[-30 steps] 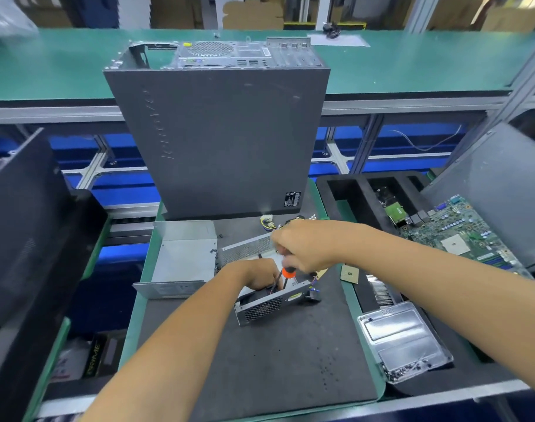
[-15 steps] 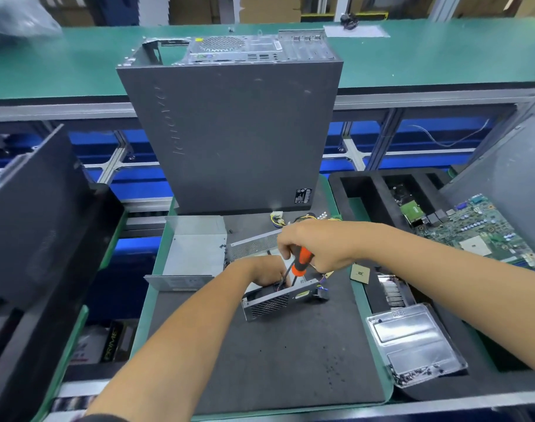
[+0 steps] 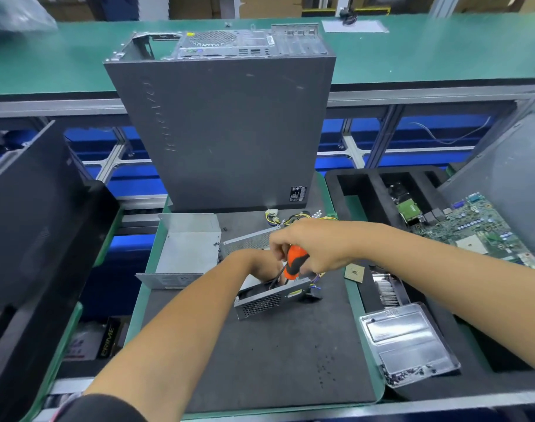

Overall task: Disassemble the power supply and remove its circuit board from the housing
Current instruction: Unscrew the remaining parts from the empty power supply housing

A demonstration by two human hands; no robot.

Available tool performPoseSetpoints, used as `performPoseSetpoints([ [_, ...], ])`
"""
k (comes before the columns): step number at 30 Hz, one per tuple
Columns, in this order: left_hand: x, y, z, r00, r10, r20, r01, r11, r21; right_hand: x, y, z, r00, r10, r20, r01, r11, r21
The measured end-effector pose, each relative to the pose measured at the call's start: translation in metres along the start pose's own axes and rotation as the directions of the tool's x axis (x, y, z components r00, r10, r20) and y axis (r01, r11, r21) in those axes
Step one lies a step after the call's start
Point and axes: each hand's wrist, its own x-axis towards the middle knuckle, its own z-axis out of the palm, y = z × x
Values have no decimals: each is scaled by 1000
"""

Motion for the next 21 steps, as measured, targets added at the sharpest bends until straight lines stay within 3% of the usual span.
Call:
performPoseSetpoints([
  [3, 0, -1, -2, 999, -16, 29, 17, 1000, -18, 3, 3, 7, 999, 15, -39, -16, 999, -29],
  [7, 2, -3, -3, 998, 3, 69, -1, 1000, -25, 11, 3, 7, 970, 198, -144, -223, 958, -181],
  [14, 8, 4, -4, 997, -5, 72, 5, 1000, -5, 5, 8, -7, 995, 32, 96, -19, 992, -126],
  [19, 9, 8, -5, 999, -34, -16, 34, 999, 4, 5, 6, -3, 999, -42, 14, 43, 996, -83],
  [21, 9, 10, -10, 998, -45, 35, 44, 999, 9, 7, 2, 4, 1000, -13, -21, 10, 988, -154],
])
